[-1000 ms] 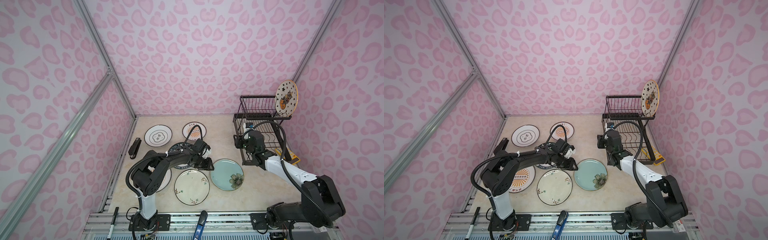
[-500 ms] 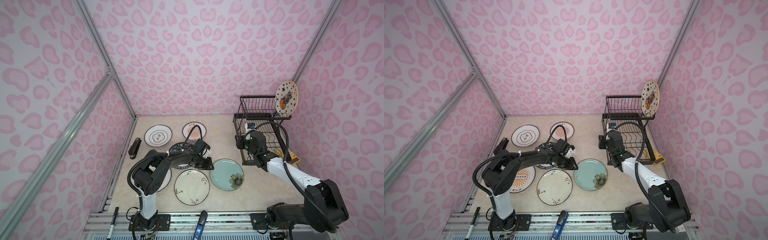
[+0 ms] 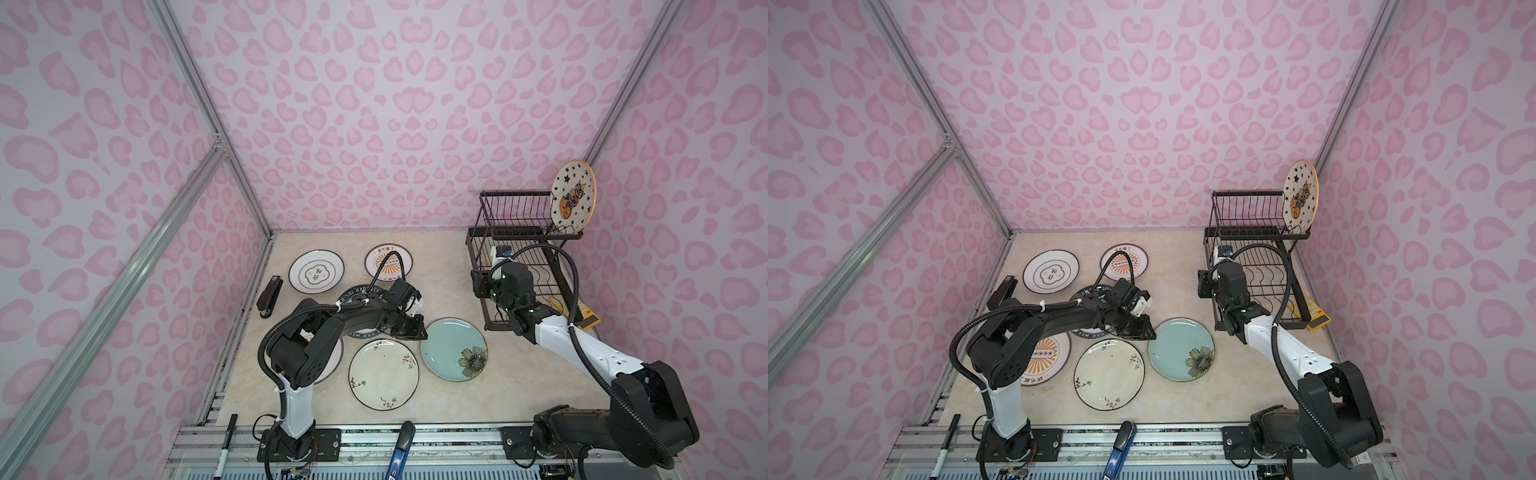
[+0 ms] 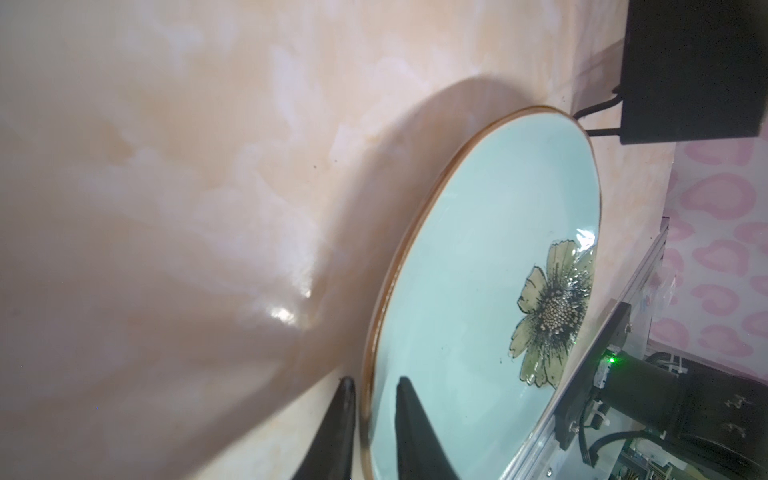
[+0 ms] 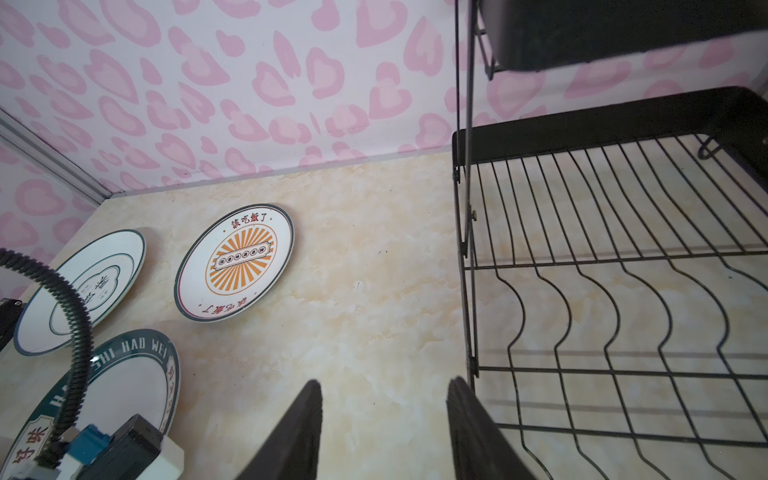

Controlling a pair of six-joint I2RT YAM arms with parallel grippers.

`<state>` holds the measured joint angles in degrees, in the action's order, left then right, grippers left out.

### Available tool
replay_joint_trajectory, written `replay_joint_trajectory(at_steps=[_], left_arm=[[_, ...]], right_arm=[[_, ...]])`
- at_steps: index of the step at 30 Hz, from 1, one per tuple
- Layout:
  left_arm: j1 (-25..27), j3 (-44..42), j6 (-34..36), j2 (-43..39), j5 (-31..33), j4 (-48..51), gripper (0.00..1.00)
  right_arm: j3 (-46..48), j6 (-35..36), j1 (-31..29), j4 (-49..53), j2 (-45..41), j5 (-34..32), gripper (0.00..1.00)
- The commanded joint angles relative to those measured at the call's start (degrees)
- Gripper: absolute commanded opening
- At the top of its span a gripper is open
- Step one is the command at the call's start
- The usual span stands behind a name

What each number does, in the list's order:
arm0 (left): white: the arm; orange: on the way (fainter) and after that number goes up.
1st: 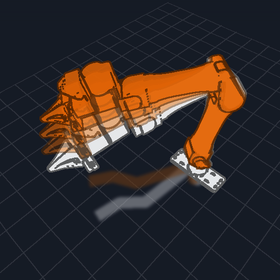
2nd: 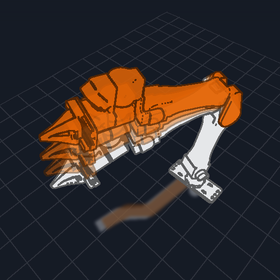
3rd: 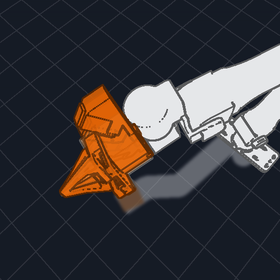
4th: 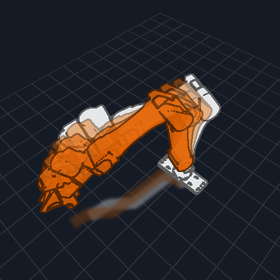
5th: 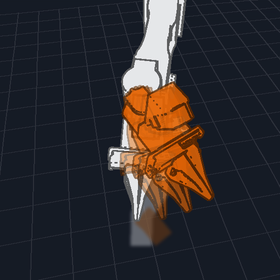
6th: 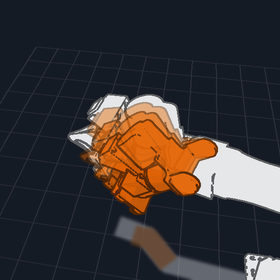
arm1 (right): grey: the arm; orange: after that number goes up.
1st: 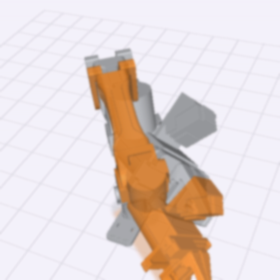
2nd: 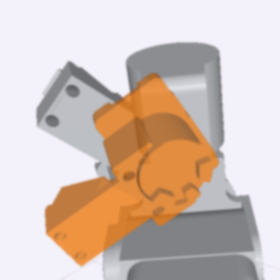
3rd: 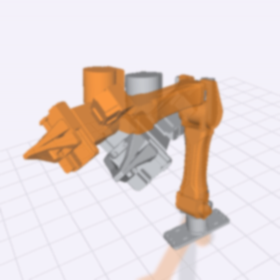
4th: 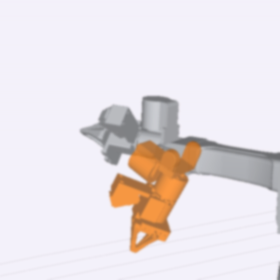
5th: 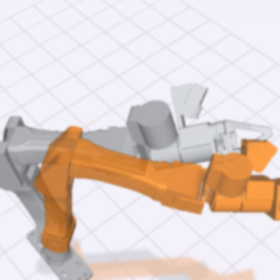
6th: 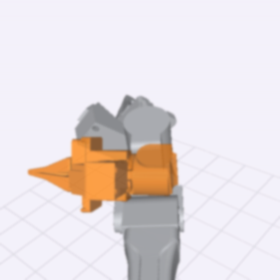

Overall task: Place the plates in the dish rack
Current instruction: 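Reach the left gripper to the pale green flower plate while the right hovers, then grip the green flower plate's rim with the left gripper while the right descends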

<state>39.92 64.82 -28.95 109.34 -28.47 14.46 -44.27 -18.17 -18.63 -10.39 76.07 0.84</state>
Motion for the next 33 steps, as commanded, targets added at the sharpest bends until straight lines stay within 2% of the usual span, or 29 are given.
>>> replay_joint_trajectory(at_steps=[1, 14, 33], left_arm=[[0.0, 0.5, -0.2, 0.8, 0.8, -0.3, 0.18], [-1.2, 3.0, -0.7, 2.1, 4.7, 2.2, 0.14], [-9.4, 11.9, -5.2, 8.2, 8.7, -1.8, 0.12]], right_arm=[[0.5, 0.4, 0.0, 0.0, 0.0, -1.1, 0.49], [0.5, 0.3, 0.0, 0.0, 0.3, -1.1, 0.49], [0.1, -0.1, 0.0, -0.7, 2.2, 0.3, 0.48]])
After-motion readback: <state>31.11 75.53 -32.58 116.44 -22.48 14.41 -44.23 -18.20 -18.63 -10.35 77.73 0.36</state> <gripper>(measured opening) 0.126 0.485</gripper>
